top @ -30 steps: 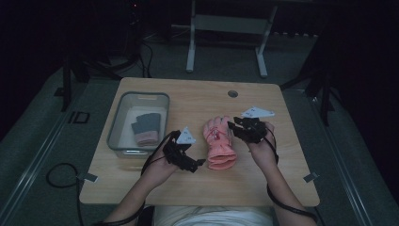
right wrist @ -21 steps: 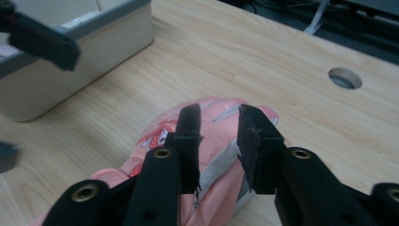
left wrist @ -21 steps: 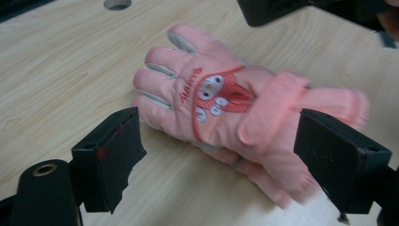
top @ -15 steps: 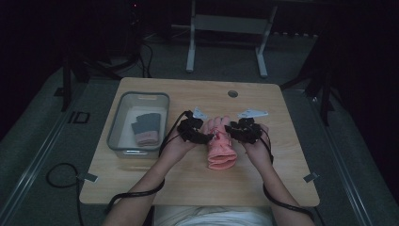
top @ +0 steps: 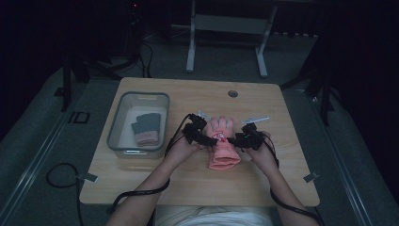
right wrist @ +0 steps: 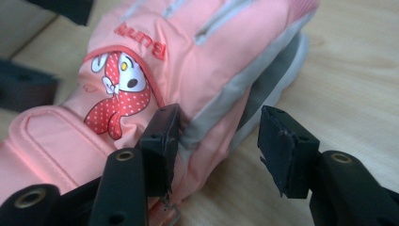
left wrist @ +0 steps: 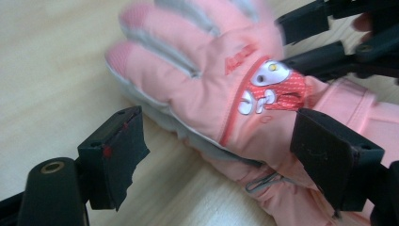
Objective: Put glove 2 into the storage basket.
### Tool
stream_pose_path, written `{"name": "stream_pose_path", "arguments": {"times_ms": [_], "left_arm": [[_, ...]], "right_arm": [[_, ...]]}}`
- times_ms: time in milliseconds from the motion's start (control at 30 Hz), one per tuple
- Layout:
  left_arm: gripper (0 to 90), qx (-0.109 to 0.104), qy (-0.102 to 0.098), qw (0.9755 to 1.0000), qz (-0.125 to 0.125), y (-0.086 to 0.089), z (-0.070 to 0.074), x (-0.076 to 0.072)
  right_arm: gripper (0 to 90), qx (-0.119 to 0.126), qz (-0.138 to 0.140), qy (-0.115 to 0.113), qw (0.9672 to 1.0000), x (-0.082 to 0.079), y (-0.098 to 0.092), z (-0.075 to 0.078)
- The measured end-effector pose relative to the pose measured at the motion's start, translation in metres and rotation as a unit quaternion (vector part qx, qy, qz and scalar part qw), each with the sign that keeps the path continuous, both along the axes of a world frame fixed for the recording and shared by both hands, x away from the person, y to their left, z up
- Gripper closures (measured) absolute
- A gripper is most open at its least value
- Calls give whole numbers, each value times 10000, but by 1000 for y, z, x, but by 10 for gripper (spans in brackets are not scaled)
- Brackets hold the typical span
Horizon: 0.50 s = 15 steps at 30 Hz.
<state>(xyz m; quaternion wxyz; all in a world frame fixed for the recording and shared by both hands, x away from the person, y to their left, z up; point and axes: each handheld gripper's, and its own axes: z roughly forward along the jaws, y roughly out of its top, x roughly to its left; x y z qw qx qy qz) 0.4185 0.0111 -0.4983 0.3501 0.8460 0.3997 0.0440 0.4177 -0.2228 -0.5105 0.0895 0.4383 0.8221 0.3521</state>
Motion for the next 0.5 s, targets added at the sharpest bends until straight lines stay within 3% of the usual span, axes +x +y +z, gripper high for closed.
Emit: {"name": "stream_pose_path", "arguments": {"times_ms": [100,167,267,367,500], "left_arm": [[178,-243,323,9992,72,3,-11,10],[179,-256,521,9983,107,2,-20,16],[206,-455,914,9947,133,3,-33,24],[335,-915,1304,9872,-17,7,-43,29],[537,-1204,1315,9839,-146,8,-47,28]], "right_arm": [[497,1,21,17,10000,-1,0,-3],[502,-95,45,-2,9999,-1,2,-2],[521,-125,115,79,9998,2,7,-6],[524,80,109,318,9994,7,5,-10],[642,335,215,488,9980,10,3,-14]]}}
